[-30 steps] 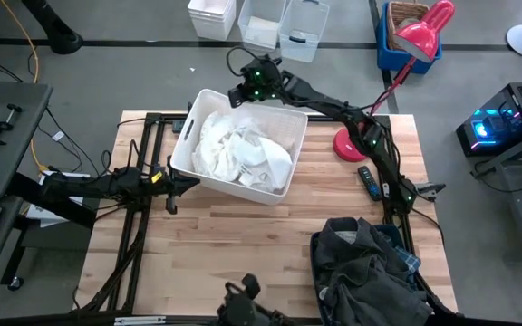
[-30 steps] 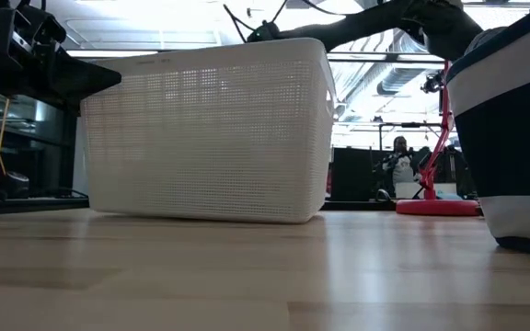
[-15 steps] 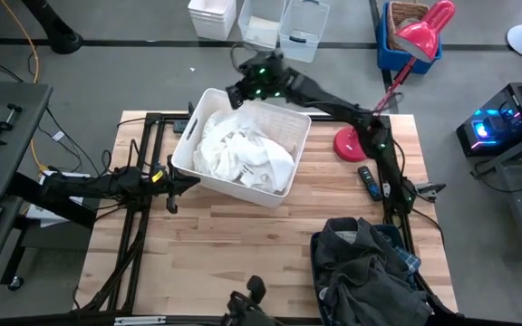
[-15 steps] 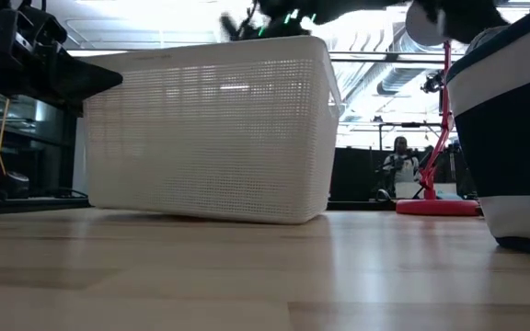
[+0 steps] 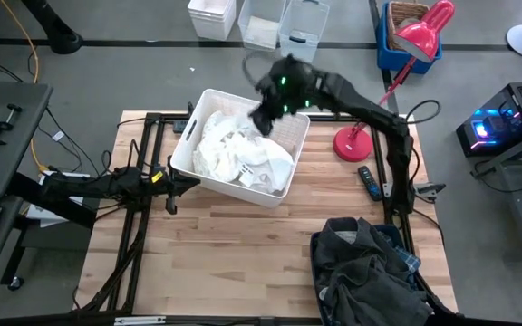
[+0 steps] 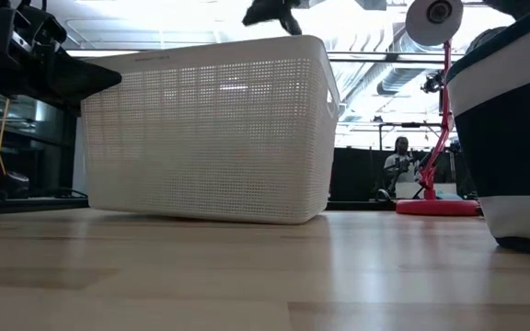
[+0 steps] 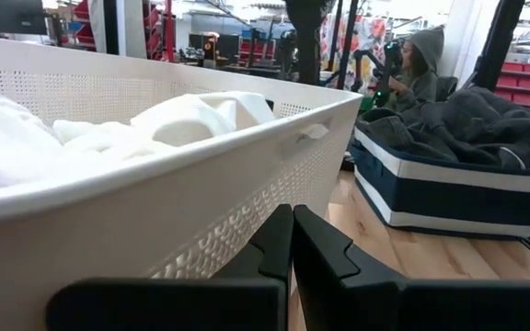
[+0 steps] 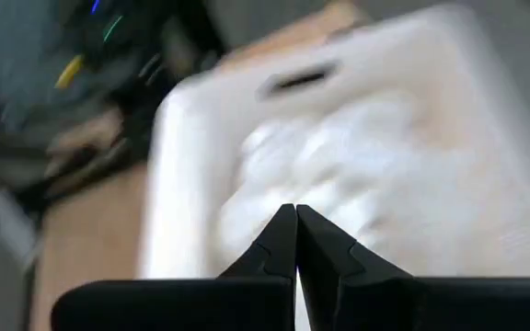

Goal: Sort clothes
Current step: Adjust the white laundry bin

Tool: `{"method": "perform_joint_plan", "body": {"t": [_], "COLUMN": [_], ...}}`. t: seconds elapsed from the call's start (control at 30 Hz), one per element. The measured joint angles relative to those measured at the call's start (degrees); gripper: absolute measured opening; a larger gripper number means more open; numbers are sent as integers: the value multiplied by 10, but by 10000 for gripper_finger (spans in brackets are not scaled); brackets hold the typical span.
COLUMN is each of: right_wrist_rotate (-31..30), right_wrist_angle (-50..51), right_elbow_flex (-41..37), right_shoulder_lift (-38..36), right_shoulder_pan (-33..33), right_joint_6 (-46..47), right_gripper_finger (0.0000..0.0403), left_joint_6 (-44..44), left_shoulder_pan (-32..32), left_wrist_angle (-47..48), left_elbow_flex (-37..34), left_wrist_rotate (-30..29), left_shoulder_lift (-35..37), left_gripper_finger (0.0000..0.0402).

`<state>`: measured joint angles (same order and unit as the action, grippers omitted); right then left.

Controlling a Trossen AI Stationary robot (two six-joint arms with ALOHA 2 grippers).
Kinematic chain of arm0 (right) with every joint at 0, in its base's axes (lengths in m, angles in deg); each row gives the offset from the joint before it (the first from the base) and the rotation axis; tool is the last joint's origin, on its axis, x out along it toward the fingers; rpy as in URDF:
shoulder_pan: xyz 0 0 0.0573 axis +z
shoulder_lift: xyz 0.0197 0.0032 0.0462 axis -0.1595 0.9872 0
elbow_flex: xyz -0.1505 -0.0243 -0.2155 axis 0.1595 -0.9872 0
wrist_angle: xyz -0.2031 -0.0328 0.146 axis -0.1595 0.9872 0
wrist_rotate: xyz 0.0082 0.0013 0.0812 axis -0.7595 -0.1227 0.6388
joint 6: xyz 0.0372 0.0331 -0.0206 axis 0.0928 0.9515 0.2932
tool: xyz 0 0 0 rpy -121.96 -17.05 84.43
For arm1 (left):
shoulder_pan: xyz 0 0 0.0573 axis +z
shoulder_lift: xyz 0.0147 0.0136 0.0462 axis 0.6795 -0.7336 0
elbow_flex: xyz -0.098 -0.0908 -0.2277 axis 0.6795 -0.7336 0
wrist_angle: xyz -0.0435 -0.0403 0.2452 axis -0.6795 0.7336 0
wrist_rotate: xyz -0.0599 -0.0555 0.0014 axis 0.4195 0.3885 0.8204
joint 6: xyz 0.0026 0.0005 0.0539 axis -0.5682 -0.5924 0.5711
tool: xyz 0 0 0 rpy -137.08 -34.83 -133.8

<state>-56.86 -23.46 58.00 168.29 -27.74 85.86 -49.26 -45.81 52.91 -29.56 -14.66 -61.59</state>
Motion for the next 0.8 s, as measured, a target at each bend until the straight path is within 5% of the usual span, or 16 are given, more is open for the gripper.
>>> {"method": "perform_joint_plan", "body": {"t": [0.27, 0.47, 0.8], "right_wrist_rotate": [-3, -118, -23], "right_wrist_angle": [88, 196, 285], "right_elbow_flex": [0, 0, 0], "right_shoulder_lift": [-21, -19, -36], "right_shoulder_pan": [126, 174, 244], "right_joint_6": [36, 115, 258], "right_gripper_finger": [0, 0, 0], "left_joint_6": [0, 0, 1], "left_shoulder_pan": [0, 0, 0], "left_wrist_angle": [0, 0, 0], "left_elbow_flex": [0, 0, 0], "left_wrist_rotate": [2, 2, 2], "left_shoulder_lift": [0, 0, 0], "left_gripper_finger": [1, 1, 1]}}
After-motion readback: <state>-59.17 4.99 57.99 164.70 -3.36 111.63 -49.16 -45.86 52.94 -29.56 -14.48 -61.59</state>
